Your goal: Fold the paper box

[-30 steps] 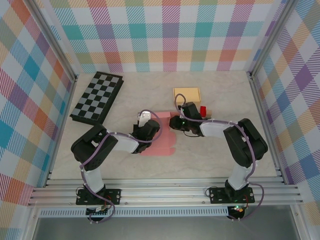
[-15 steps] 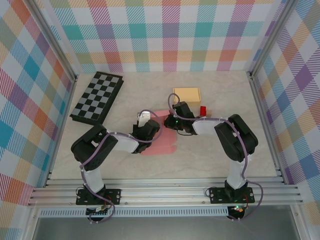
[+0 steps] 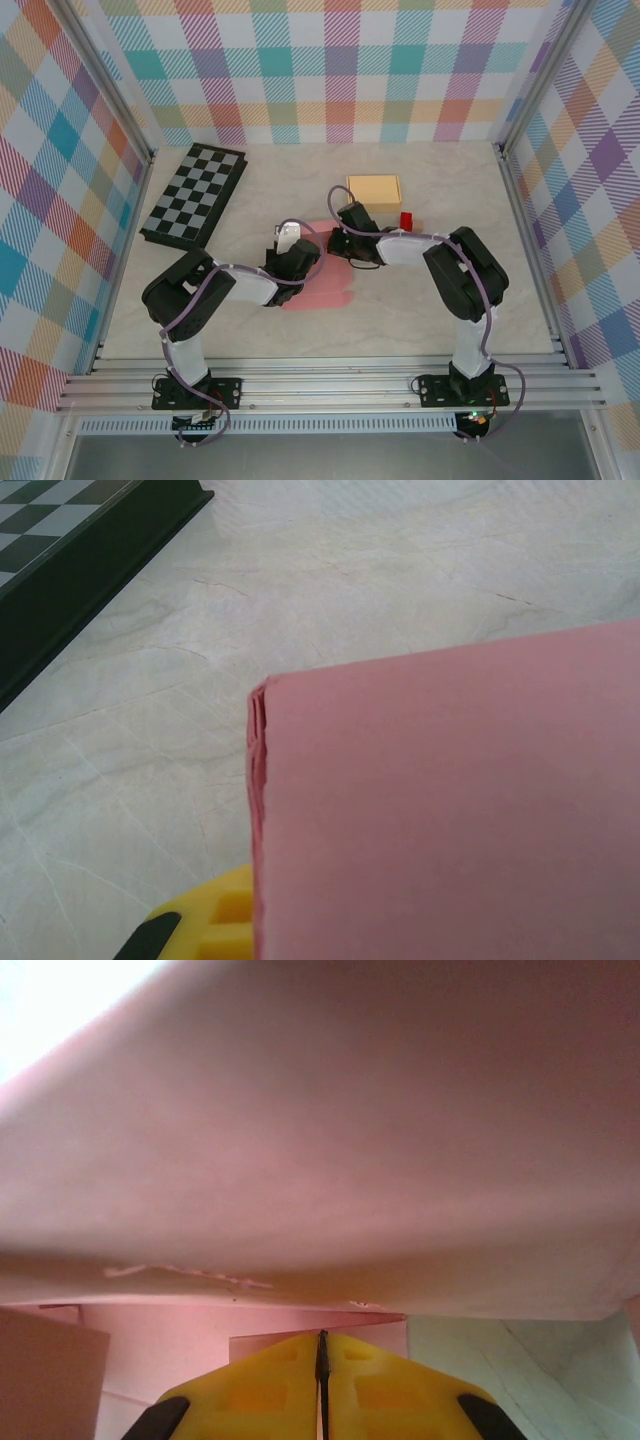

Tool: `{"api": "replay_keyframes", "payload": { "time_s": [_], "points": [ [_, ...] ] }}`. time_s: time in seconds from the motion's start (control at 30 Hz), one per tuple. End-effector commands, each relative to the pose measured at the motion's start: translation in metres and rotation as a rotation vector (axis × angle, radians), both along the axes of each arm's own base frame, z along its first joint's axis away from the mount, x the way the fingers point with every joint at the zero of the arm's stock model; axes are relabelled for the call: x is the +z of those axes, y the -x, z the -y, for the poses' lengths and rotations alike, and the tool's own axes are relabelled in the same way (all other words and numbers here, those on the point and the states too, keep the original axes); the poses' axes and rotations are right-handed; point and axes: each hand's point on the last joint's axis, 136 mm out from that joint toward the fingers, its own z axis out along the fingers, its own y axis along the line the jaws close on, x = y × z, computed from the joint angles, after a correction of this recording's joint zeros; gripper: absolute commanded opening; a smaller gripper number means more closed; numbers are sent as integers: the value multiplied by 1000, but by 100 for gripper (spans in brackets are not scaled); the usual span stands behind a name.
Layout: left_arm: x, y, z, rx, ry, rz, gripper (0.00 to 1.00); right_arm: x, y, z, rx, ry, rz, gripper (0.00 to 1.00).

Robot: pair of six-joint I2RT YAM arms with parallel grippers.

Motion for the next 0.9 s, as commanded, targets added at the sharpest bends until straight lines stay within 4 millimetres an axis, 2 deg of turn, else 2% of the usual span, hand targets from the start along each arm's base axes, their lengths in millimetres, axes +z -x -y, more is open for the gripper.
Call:
{"api": "replay_keyframes", "payload": {
  "time_s": [0.0,0.13,0.3,0.4,0.53,0.87],
  "points": [
    [-29,17,-3,-36,-78,-121,4,-81,74,18,46,135,-356,12],
    [-29,18,-5,-32,-76,-121,4,-93,84,13,39,109,-425,14],
    [-28,18,-5,-31,-79,-121,4,-82,82,8,44,81,-413,15],
    [-28,18,-6,-28,-82,-123,4,-59,75,3,50,47,-354,15],
    [-29,17,-6,-22,-88,-125,4,-15,60,-4,87,8,-224,15],
    [-29,17,-7,-21,-95,-125,4,66,48,20,139,74,30,18]
  ]
}}
